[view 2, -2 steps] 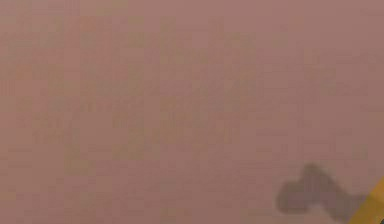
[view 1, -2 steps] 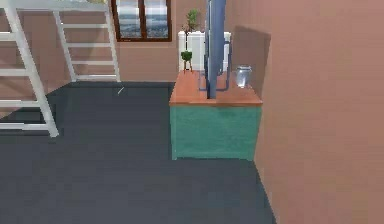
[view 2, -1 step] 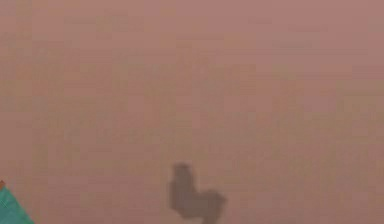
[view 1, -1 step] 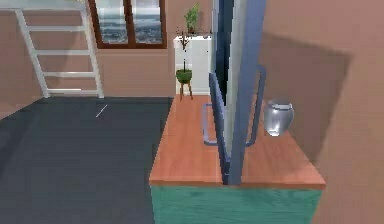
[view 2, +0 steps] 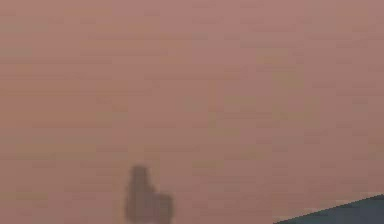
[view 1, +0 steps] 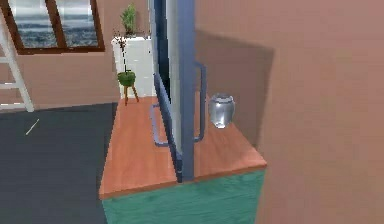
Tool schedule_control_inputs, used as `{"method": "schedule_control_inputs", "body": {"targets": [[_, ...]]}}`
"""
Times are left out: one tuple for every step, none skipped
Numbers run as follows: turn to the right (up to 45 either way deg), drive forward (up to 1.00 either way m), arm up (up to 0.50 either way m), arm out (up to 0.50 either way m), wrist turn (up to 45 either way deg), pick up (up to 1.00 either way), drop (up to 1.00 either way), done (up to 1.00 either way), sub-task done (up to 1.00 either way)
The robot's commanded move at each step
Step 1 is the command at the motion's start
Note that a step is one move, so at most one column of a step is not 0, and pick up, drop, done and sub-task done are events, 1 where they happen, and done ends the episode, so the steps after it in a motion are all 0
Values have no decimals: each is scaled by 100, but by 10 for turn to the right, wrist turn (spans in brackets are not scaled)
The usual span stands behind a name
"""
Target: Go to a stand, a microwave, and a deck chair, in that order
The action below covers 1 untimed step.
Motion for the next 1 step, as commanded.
{"method": "schedule_control_inputs", "body": {"targets": [[0, 10, 0, 0, 0, 0, 0, 0, 0]]}}
